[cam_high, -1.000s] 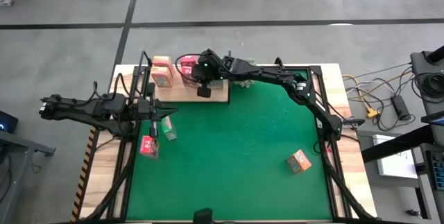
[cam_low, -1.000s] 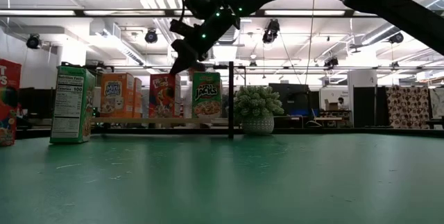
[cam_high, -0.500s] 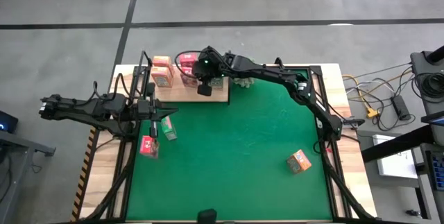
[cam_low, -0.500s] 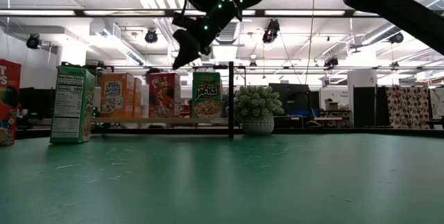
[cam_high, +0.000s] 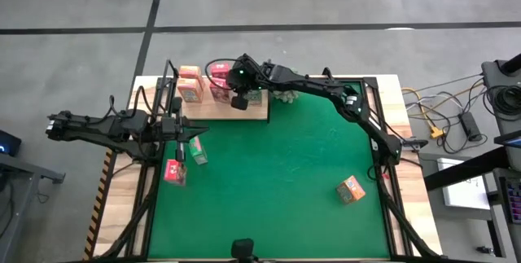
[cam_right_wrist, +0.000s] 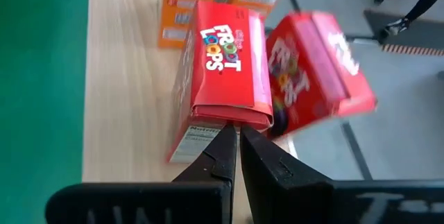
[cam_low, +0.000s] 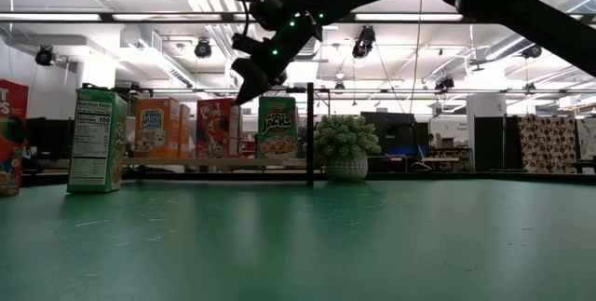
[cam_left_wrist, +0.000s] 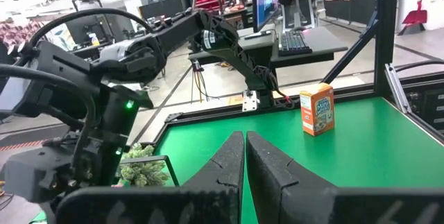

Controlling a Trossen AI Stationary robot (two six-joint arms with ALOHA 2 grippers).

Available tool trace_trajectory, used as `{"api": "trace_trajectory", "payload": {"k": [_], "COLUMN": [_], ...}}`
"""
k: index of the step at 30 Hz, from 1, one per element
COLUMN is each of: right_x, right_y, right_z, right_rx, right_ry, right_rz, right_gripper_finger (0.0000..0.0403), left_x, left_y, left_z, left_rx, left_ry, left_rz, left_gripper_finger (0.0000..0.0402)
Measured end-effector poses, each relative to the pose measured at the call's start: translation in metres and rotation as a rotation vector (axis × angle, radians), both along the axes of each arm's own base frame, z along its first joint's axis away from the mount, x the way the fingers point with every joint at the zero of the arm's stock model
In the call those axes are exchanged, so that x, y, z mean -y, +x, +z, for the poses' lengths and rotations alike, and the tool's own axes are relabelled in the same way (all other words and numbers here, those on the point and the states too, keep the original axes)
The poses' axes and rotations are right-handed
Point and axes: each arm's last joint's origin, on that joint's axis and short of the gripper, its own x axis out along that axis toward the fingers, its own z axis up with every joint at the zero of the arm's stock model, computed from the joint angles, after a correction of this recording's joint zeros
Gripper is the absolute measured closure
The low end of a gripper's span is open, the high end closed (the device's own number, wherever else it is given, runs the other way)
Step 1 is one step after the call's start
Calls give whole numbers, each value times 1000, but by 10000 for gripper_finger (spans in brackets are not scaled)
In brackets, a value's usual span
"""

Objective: Stack cereal on shelf
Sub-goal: Put the top red cereal box on the shelf aligned with the other red cereal box

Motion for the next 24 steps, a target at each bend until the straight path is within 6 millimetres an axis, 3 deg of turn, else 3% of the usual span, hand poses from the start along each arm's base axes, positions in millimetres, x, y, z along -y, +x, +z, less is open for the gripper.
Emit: {"api": "trace_trajectory", "payload": {"k": [6, 15, 24], "right_x": [3, 4, -5], "right_y": [8, 10, 12], "right_z": [-11, -9, 9], "right_rx": [18, 39, 70], "right_ry": [-31, -55, -65], "right_rz": [16, 26, 40], "right_gripper_finger": [390, 390, 390], "left_x": [0, 0, 0], "left_y": [0, 0, 0], "left_z": [0, 0, -1], "left_rx": [-1, -4, -7], "left_ry": [0, 5, 6], "left_rz": [0, 0, 0], "left_gripper_finger": [402, 402, 402]}}
